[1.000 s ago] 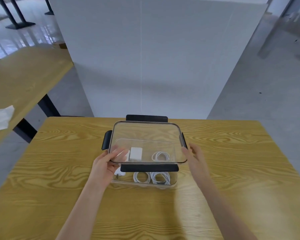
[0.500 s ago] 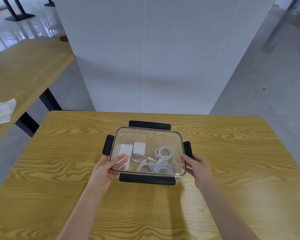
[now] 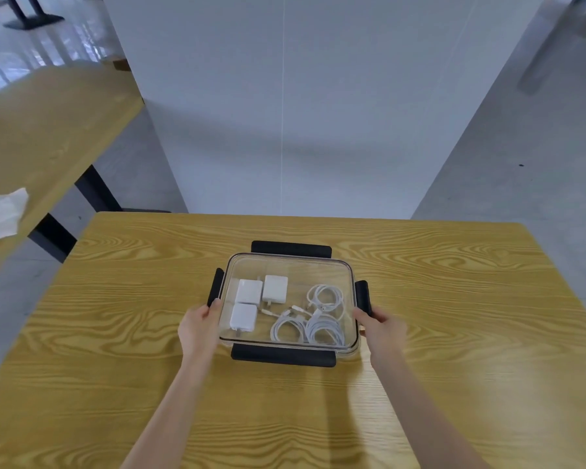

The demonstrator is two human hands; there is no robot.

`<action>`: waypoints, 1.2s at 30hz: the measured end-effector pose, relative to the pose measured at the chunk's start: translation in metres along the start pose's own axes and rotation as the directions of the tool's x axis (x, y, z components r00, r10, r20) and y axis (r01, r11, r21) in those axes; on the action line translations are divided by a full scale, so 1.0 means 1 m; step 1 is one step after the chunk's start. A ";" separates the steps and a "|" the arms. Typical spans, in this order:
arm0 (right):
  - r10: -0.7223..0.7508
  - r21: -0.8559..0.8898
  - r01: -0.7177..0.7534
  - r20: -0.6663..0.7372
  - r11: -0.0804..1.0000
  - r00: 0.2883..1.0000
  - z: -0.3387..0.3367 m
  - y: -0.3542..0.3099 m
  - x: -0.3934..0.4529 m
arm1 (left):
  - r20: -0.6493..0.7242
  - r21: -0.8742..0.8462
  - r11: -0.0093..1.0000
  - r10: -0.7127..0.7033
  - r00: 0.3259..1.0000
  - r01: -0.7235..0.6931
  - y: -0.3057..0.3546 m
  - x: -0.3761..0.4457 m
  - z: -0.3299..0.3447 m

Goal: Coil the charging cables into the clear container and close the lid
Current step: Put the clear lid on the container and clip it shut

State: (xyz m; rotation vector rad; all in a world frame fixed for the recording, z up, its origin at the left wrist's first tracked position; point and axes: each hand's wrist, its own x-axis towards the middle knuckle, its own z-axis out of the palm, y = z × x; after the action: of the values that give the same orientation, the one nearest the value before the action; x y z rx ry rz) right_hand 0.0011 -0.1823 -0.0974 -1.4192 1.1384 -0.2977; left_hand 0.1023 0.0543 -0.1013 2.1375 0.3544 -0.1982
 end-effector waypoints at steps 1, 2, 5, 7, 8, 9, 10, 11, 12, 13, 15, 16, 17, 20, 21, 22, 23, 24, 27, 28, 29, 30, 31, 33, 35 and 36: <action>-0.003 -0.004 0.003 -0.012 1.000 1.000 0.001 0.001 0.001 | 0.002 0.015 1.000 -0.002 1.000 0.002 0.000 0.000 0.001; -0.008 -0.013 0.007 -0.020 1.000 1.000 0.002 0.001 0.000 | 0.006 0.023 1.000 0.002 1.000 -0.002 -0.001 0.000 0.001; -0.028 -0.043 0.027 -0.029 0.999 0.999 0.002 0.003 0.001 | 0.011 0.035 0.999 0.001 1.000 -0.002 -0.001 0.001 0.001; -0.025 -0.044 0.023 -0.033 0.999 0.999 0.000 0.006 0.001 | 0.013 0.023 1.000 -0.010 1.000 0.009 -0.002 0.000 0.000; -0.021 -0.042 0.019 -0.034 0.999 0.999 -0.001 0.007 0.001 | 0.017 0.013 1.000 -0.021 1.000 0.020 -0.002 -0.001 0.000; -0.015 -0.040 0.014 -0.035 0.999 0.999 -0.001 0.008 0.002 | 0.022 -0.002 0.999 -0.034 0.999 0.034 -0.002 -0.002 0.000; -0.011 -0.038 0.010 -0.032 0.999 0.999 -0.002 0.009 0.002 | 0.027 -0.018 0.999 -0.043 0.999 0.044 -0.001 -0.003 -0.001; -0.006 -0.038 0.005 -0.031 0.999 0.999 -0.002 0.009 0.003 | 0.029 -0.039 0.998 -0.050 0.998 0.051 0.000 -0.004 -0.001; -0.001 -0.039 0.000 -0.030 0.999 1.000 -0.002 0.010 0.003 | 0.033 -0.057 0.997 -0.058 0.998 0.060 0.001 -0.004 -0.002; 0.003 -0.037 -0.004 -0.028 0.999 1.000 -0.002 0.010 0.004 | 0.038 -0.073 0.995 -0.066 0.997 0.069 0.001 -0.004 -0.002; 0.018 -0.023 -0.018 -0.017 1.000 1.000 -0.002 0.012 0.005 | 0.032 -0.100 0.990 -0.096 0.995 0.099 -0.001 -0.001 -0.002; 0.033 -0.006 -0.033 -0.010 0.999 0.999 -0.001 0.013 0.006 | 0.033 -0.123 0.985 -0.118 0.992 0.121 -0.002 0.001 -0.002; 0.056 0.018 -0.056 -0.002 0.998 0.998 -0.001 0.014 0.008 | 0.042 -0.160 0.975 -0.147 0.988 0.152 -0.003 0.004 -0.002; 0.119 0.085 -0.121 0.030 0.989 0.992 -0.002 0.016 0.010 | 0.064 -0.206 0.952 -0.218 0.974 0.227 -0.003 0.008 -0.004; 0.136 0.110 -0.141 0.050 0.984 0.989 -0.003 0.016 0.011 | 0.063 -0.204 0.952 -0.219 0.974 0.228 -0.002 0.009 -0.005; 0.151 0.130 -0.158 0.066 0.979 0.986 -0.003 0.016 0.011 | 0.061 -0.190 0.957 -0.211 0.976 0.219 -0.001 0.009 -0.005; 0.159 0.143 -0.168 0.072 0.975 0.985 -0.003 0.016 0.011 | 0.058 -0.174 0.964 -0.191 0.980 0.199 0.000 0.010 -0.004; 0.155 0.144 -0.162 0.059 0.976 0.986 -0.002 0.017 0.012 | 0.053 -0.153 0.973 -0.166 0.985 0.172 0.001 0.008 -0.004; 0.047 0.011 -0.047 -0.038 0.999 0.998 -0.002 0.016 0.010 | 0.038 -0.013 1.000 -0.012 0.999 0.013 0.006 0.004 -0.003; -0.026 -0.053 0.023 -0.053 0.998 0.998 -0.002 0.014 0.009 | 0.045 0.015 0.999 0.038 0.998 -0.038 0.008 0.003 -0.002; -0.105 -0.129 0.098 -0.052 0.987 0.993 -0.003 0.013 0.007 | 0.062 0.030 0.997 0.070 0.996 -0.072 0.012 0.000 -0.001; -0.176 -0.207 0.165 -0.037 0.964 0.984 -0.002 0.013 0.006 | 0.073 0.039 0.995 0.089 0.993 -0.092 0.014 -0.002 -0.001; -0.228 -0.273 0.214 -0.020 0.938 0.973 -0.001 0.013 0.004 | 0.084 0.038 0.994 0.099 0.991 -0.103 0.015 -0.002 0.001; -0.283 -0.343 0.268 0.005 0.900 0.959 0.002 0.014 0.001 | 0.095 0.033 0.995 0.086 0.992 -0.090 0.013 -0.003 0.002; -0.296 -0.344 0.288 0.032 0.894 0.955 0.004 0.014 -0.002 | 0.103 0.005 0.997 0.074 0.992 -0.075 0.010 -0.003 0.003; -0.299 -0.344 0.296 0.044 0.891 0.953 0.005 0.013 -0.002 | 0.101 -0.002 0.997 0.071 0.992 -0.071 0.009 -0.003 0.002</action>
State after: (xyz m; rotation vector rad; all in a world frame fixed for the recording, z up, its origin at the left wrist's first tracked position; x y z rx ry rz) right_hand -0.0023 -0.1745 -0.1092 -1.9160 1.0108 -0.3299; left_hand 0.1028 0.0470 -0.0946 2.1290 0.2188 -0.2651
